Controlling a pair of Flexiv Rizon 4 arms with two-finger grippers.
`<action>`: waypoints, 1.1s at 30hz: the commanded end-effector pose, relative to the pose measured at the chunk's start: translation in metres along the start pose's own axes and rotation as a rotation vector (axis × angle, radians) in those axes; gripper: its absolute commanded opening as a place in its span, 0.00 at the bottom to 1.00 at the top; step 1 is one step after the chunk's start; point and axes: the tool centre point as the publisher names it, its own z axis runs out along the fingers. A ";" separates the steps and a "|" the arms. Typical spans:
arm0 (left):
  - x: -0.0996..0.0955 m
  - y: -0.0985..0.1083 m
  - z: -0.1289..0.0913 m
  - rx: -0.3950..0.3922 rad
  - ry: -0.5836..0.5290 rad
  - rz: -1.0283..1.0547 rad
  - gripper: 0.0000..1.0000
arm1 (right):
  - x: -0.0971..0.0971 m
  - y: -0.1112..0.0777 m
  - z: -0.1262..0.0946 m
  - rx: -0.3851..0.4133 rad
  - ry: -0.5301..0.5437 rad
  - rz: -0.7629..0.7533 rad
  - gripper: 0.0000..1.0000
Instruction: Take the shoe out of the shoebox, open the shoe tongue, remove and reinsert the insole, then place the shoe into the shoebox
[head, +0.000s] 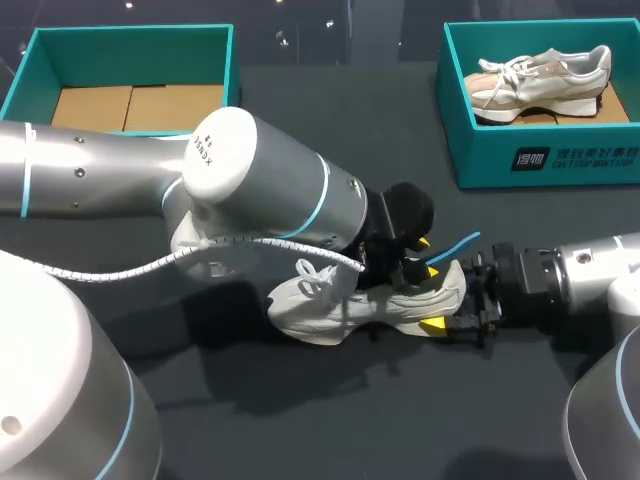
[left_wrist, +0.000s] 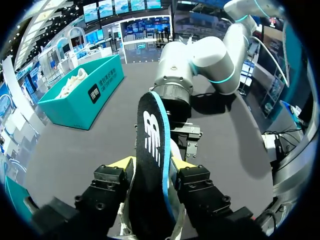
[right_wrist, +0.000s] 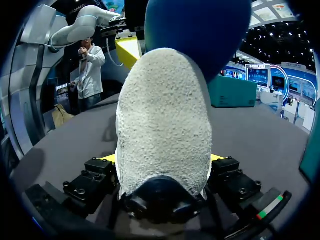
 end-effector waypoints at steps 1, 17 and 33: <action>0.002 0.004 0.004 0.013 -0.021 0.008 0.49 | 0.001 0.000 0.001 0.003 -0.002 0.000 0.00; 0.007 0.008 0.015 0.029 -0.088 0.049 0.49 | 0.001 0.000 0.001 0.003 -0.002 0.000 0.00; 0.000 0.009 0.026 0.057 -0.124 0.046 0.35 | 0.001 0.000 0.001 0.003 -0.002 0.000 0.00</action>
